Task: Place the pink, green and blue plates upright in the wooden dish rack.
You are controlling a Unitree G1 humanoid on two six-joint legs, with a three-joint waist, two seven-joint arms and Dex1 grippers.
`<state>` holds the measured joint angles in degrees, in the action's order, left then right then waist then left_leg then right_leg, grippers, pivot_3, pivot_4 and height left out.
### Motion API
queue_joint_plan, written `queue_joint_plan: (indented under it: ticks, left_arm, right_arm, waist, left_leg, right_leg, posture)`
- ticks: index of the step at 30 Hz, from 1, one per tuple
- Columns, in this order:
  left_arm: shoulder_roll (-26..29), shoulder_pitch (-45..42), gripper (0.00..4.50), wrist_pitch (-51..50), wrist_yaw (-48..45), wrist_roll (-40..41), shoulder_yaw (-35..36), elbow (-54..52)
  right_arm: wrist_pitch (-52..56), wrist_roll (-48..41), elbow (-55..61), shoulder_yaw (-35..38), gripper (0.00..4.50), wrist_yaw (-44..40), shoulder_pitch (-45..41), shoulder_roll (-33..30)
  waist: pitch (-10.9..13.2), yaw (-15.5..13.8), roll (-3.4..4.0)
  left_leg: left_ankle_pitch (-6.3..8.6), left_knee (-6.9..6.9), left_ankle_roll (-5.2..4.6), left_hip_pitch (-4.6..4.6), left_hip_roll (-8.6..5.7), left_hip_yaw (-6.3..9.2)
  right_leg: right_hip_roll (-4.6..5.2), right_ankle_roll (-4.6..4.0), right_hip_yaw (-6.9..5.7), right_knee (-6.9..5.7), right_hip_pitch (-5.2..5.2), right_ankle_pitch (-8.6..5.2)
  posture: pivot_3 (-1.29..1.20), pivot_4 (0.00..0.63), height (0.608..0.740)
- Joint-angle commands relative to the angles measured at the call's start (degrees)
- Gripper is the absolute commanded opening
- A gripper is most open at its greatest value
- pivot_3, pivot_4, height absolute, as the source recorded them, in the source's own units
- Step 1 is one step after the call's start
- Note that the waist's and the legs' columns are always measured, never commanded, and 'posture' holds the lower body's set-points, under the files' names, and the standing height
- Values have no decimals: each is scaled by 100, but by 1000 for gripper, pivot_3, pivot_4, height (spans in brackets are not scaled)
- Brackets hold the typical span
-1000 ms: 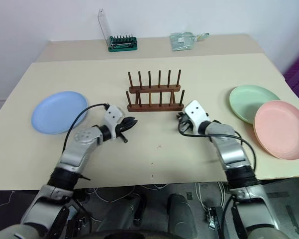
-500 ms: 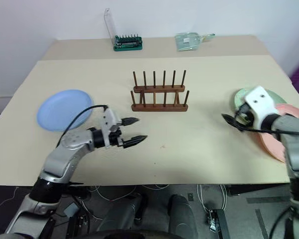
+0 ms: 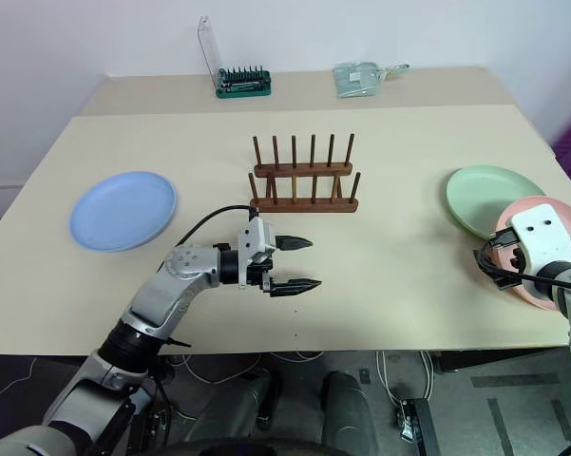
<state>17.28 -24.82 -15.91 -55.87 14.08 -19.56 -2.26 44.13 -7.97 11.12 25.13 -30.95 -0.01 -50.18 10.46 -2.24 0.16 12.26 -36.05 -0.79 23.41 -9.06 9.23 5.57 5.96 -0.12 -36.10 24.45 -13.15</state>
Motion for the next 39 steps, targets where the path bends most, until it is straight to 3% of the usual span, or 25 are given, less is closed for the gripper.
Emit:
queue_joint_plan:
  ticks: [1, 7, 8, 16, 21, 25, 32, 39]
  left_arm:
    - [-5, -27, 4022, 176, -36, -20, 15, -60]
    - [-25, 11, 4022, 191, 19, -49, 32, -98]
    - [-20, 24, 4022, 193, 20, -44, 40, -106]
    - [-80, 6, 4022, 303, 11, -88, 9, 23]
    - [-164, -76, 4022, 428, 175, -107, 175, 166]
    - [-190, -91, 4022, 387, 390, 9, 436, 169]
    - [-90, 116, 4022, 233, 922, 240, 1150, -329]
    - [110, 598, 4022, -4, 1201, 410, 1425, -1042]
  right_arm:
    - [30, 113, 96, -180, 3210, 184, -96, 71]
    - [37, 199, 53, -359, 200, 344, -223, 91]
    - [60, 201, 107, -352, 54, 355, -219, 79]
    - [-209, 259, 574, -179, 54, 159, -224, -248]
    - [-894, -94, 946, -248, 54, -193, -1005, -404]
    - [-602, -1346, 1291, -472, 54, -619, -2153, 172]
    - [1119, -4280, 578, -373, 54, 43, -4360, 2425]
    - [1500, -5072, -695, -117, 54, 787, -5003, 2957]
  waist:
    - [0, 0, 0]
    - [0, -1, 0]
    - [0, -2, 0]
    - [0, 0, 0]
    - [1, 33, 4]
    - [4, 48, -4]
    - [7, 112, -9]
    - [5, 65, -6]
  left_leg:
    - [0, 0, 0, 0, 0, 0]
    - [0, -2, 0, 0, 0, -1]
    - [0, -2, 0, 0, 0, -1]
    - [0, -1, 0, 0, 0, 0]
    - [0, -1, 0, -1, 0, -4]
    - [0, 2, 0, -1, 6, -3]
    - [0, 1, -1, 1, 8, 2]
    - [7, 5, -11, 2, -4, 1]
  right_leg:
    - [0, 0, 0, 0, 0, 0]
    - [0, 1, 0, 0, -1, 0]
    - [0, 1, 0, 0, -1, 0]
    - [-1, 1, -1, 0, -1, 0]
    - [-1, 2, 0, -1, 1, 0]
    - [-4, 3, -1, -1, 1, 0]
    - [-7, 0, 0, 1, 1, 2]
    - [1, 0, 3, 1, 5, 3]
  posture:
    - [0, 150, 740]
    - [0, 150, 740]
    - [0, 150, 740]
    - [0, 150, 740]
    - [0, 150, 740]
    - [0, 150, 740]
    - [0, 150, 740]
    - [0, 150, 740]
